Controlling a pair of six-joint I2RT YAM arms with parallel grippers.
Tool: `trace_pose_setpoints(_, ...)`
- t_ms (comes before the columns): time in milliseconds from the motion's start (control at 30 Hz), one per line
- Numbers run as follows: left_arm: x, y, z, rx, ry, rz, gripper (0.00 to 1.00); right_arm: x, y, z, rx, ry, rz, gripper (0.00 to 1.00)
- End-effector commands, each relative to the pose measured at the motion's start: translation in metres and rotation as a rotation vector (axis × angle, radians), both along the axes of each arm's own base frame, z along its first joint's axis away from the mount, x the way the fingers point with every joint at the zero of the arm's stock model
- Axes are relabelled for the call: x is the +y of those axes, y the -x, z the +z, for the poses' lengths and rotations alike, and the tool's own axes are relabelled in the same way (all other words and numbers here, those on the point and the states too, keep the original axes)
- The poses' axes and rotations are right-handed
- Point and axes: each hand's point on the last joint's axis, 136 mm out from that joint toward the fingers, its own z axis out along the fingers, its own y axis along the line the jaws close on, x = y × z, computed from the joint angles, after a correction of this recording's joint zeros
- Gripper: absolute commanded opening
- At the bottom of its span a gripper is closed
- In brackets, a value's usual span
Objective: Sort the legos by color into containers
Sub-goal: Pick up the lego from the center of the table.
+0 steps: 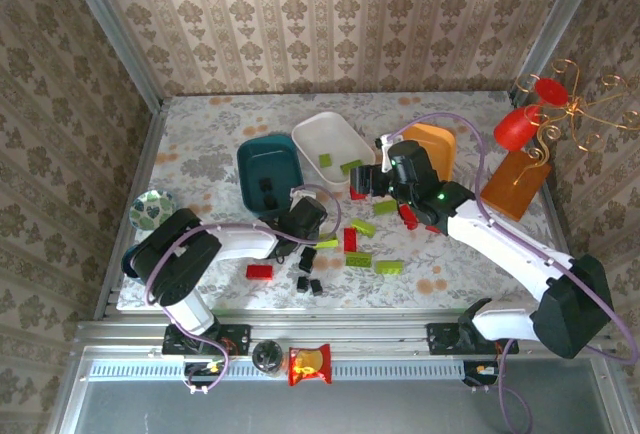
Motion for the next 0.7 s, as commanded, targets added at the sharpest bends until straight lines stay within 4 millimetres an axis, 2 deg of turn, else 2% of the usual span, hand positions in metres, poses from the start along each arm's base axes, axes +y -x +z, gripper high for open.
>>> trace_pose_setpoints(0,0.003,0.005,-0.005,0.005,-0.013,0.009,0.37,-0.008,0.001,0.003,-0.025,0.017,-0.019,0.74)
trace_pose_setpoints(133,-0.005,0.016,0.014,-0.023,0.014,-0.016,0.34,-0.008,0.002,0.001,-0.018,0.022,-0.02,0.74)
trace_pose_setpoints(267,-0.016,0.029,0.058,-0.095,0.078,-0.059,0.31,-0.009,0.003,0.0,-0.017,0.017,-0.025,0.74)
trace_pose_setpoints(367,-0.013,0.034,0.089,-0.13,0.134,-0.058,0.29,-0.011,0.005,-0.001,-0.017,0.01,-0.029,0.74)
trace_pose_setpoints(467,0.004,0.03,0.125,-0.184,0.162,-0.029,0.29,-0.012,0.007,-0.002,-0.013,0.005,-0.033,0.74)
trace_pose_setpoints(533,0.027,0.018,0.144,-0.206,0.158,0.017,0.29,-0.013,0.01,-0.005,-0.005,0.003,-0.031,0.74)
trace_pose_setpoints(667,0.074,-0.012,0.161,-0.228,0.185,0.123,0.29,-0.015,0.015,-0.013,0.013,0.004,-0.035,0.74)
